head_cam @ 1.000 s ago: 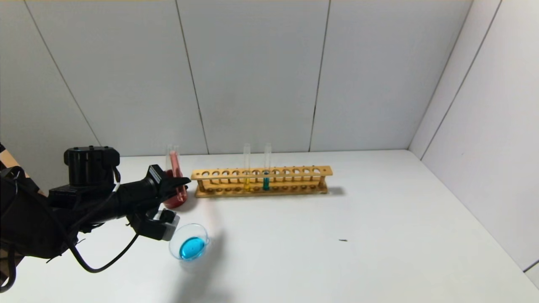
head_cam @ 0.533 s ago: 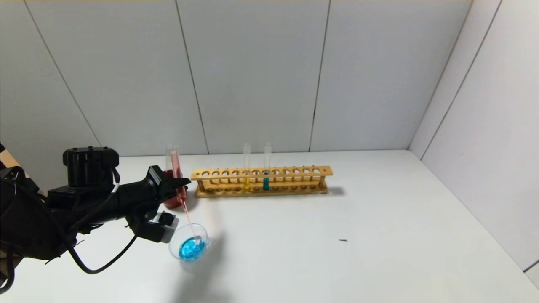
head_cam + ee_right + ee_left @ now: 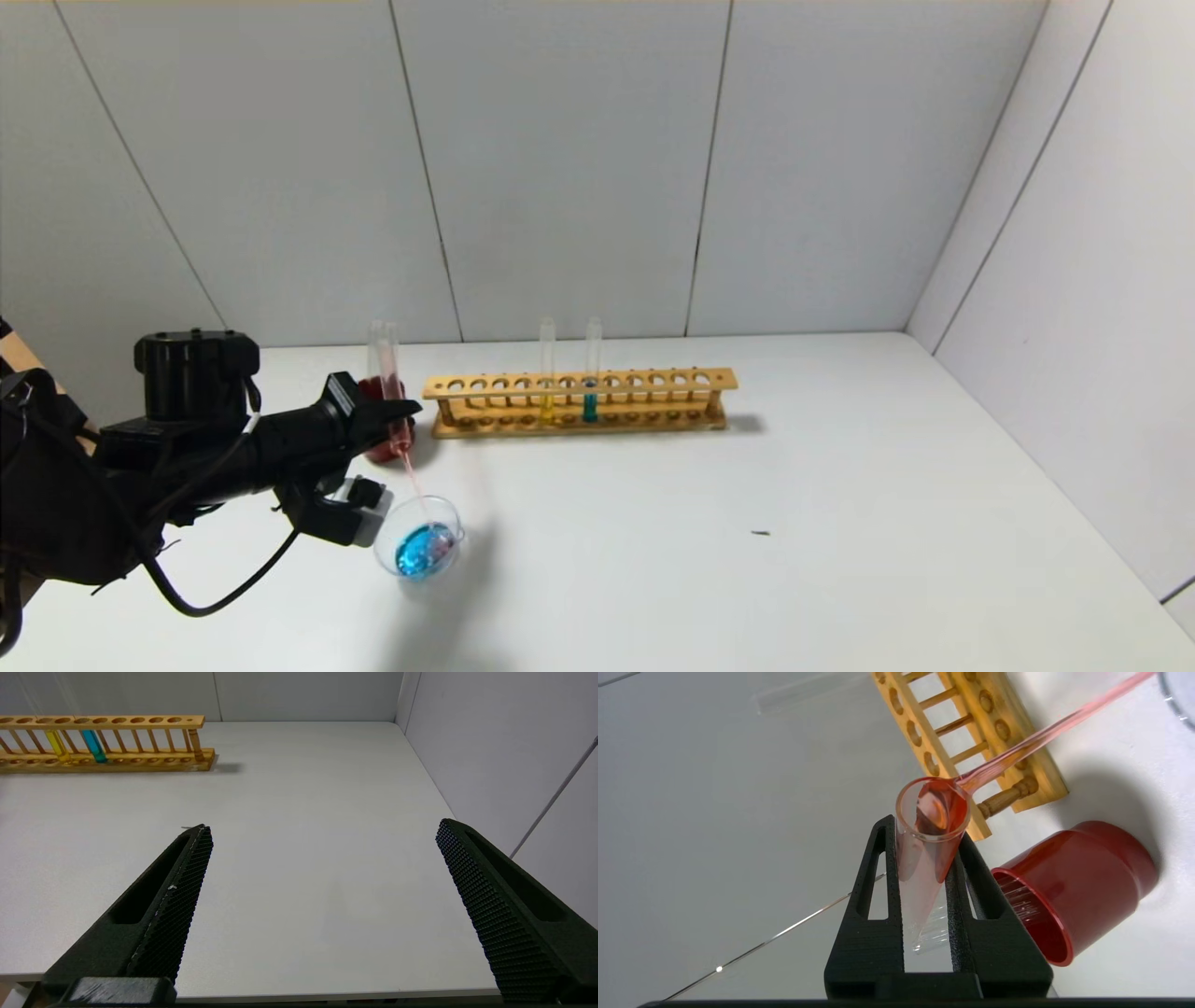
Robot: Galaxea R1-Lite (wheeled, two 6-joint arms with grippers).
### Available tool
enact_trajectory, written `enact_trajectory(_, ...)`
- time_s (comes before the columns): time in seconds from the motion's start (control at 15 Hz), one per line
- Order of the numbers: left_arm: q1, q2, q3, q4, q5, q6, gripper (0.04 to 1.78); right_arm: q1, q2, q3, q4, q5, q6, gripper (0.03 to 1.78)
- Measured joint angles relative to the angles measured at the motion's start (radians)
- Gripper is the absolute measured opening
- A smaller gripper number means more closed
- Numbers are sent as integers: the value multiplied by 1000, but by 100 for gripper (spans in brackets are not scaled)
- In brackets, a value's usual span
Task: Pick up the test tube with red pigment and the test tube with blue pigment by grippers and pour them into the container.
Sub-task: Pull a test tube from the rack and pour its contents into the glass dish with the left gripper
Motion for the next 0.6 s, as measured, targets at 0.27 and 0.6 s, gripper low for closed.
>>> enact_trajectory(0.27, 1, -3, 7, 0, 1, 22, 31, 0, 0, 0, 0, 0, 0, 175)
enact_trajectory(0.6, 3, -1, 8, 0, 4, 66, 31, 0, 0, 0, 0, 0, 0, 175)
